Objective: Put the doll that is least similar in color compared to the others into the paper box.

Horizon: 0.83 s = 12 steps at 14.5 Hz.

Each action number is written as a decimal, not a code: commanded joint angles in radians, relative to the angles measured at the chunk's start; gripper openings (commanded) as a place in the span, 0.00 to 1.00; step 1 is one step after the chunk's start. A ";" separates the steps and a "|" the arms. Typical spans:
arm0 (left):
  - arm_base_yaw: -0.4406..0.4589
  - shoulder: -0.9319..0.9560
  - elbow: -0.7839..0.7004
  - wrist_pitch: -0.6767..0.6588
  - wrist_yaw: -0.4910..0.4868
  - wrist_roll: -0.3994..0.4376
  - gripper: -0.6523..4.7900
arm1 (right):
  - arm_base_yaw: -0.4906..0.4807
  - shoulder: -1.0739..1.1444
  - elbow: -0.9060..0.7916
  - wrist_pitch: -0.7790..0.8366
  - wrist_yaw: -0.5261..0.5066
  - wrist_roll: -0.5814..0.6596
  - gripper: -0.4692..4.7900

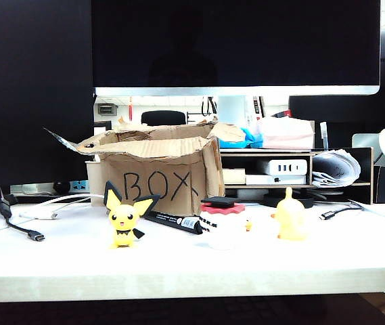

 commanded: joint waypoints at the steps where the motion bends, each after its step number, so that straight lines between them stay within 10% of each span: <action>1: 0.002 0.000 0.001 0.013 0.004 0.000 0.11 | 0.000 0.000 -0.003 0.010 0.000 -0.003 0.08; 12: -0.037 0.000 0.001 0.013 0.004 0.000 0.11 | 0.000 0.000 -0.003 0.010 0.000 -0.003 0.08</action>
